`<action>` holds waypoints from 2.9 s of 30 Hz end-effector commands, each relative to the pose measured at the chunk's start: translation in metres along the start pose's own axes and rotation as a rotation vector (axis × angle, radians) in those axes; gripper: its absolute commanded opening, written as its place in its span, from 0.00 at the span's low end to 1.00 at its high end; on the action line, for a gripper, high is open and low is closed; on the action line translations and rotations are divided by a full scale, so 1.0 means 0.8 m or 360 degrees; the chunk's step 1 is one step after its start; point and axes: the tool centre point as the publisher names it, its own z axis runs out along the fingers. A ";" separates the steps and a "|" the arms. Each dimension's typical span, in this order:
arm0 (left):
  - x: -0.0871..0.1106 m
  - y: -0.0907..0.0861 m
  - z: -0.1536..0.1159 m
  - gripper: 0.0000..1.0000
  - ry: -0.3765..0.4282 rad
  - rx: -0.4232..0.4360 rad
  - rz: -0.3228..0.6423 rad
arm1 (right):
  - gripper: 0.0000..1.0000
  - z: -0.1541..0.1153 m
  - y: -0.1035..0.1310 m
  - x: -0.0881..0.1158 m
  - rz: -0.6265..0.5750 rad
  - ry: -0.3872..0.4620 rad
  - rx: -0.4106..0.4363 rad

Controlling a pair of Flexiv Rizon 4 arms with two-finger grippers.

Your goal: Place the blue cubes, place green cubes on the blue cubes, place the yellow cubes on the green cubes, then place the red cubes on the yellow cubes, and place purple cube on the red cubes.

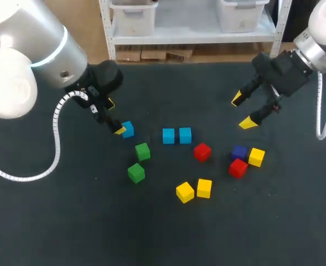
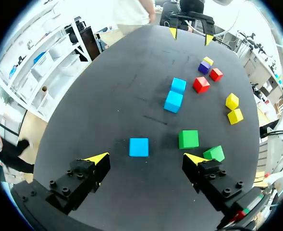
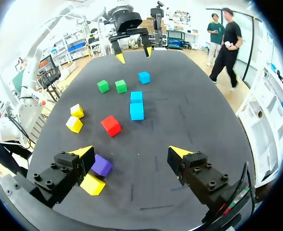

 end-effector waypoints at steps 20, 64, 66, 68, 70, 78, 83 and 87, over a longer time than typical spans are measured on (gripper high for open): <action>0.005 0.017 0.060 1.00 0.0068 0.0023 -0.0083 | 1.00 0.000 -0.001 0.000 -0.0002 -0.0003 -0.0003; -0.051 -0.016 0.045 0.00 -0.0063 0.0124 0.0304 | 1.00 0.000 -0.001 0.000 -0.0002 -0.0003 -0.0003; -0.057 -0.020 0.047 0.00 -0.0069 0.0138 0.0339 | 1.00 0.000 -0.001 0.000 -0.0002 -0.0003 -0.0003; -0.062 -0.026 0.048 0.00 -0.0076 0.0152 0.0368 | 1.00 0.000 -0.001 0.000 -0.0002 -0.0003 -0.0003; -0.066 -0.029 0.051 0.00 -0.0084 0.0163 0.0381 | 1.00 0.000 -0.001 0.000 -0.0002 -0.0003 -0.0003; -0.070 -0.039 0.060 0.00 -0.0109 0.0195 0.0425 | 1.00 0.000 -0.001 0.000 -0.0002 -0.0003 -0.0003; -0.065 -0.045 0.067 0.00 -0.0123 0.0218 0.0432 | 1.00 0.000 -0.001 0.000 -0.0002 -0.0003 -0.0003; -0.061 -0.047 0.073 0.00 -0.0127 0.0233 0.0441 | 1.00 0.000 -0.001 0.000 -0.0002 -0.0003 -0.0003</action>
